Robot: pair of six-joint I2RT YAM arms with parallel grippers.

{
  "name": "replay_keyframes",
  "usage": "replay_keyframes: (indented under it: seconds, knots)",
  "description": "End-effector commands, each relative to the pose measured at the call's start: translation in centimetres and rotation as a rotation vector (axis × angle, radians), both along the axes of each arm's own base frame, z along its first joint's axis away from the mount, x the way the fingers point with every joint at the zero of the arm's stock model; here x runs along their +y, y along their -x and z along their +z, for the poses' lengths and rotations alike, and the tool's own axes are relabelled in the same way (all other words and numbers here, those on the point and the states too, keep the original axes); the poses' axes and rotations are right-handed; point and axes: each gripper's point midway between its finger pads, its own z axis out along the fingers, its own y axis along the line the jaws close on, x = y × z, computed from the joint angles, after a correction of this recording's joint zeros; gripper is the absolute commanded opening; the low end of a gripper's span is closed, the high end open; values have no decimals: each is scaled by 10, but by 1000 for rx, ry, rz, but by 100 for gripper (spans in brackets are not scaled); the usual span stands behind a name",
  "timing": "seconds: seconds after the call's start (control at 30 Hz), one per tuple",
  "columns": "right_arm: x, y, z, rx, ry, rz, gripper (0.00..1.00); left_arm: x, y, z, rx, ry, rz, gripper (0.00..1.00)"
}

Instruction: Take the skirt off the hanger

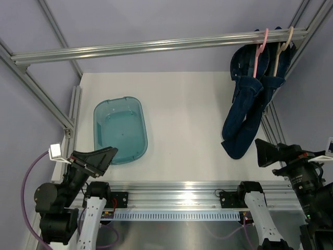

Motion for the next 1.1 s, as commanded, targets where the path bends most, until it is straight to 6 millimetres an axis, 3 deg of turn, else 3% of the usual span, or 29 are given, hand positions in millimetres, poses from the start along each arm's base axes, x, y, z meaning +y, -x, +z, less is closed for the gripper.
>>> replay_keyframes:
  seconds: [0.0, 0.23, 0.27, 0.37, 0.53, 0.77, 1.07]
  knots:
    - [-34, -38, 17, 3, 58, -173, 99, -11, 6, -5, 2, -11, -79, 99]
    - [-45, -112, 39, 38, 71, -211, 99, -10, -9, -24, 103, 28, -67, 99]
    - [-45, -134, 31, 94, 77, -204, 100, -9, -11, -28, 118, 19, -58, 99]
    - [-44, -169, 25, 141, 90, -184, 97, -8, -16, -40, 168, -1, -50, 99]
    - [-37, -211, 3, 196, 98, -128, 83, -8, -19, -50, 194, 8, -51, 98]
    - [-40, -241, -37, 304, 110, -125, 70, -12, -22, -50, 190, 33, -79, 97]
    - [-37, -268, -87, 426, 127, -97, 65, -15, -28, -52, 210, 30, -98, 97]
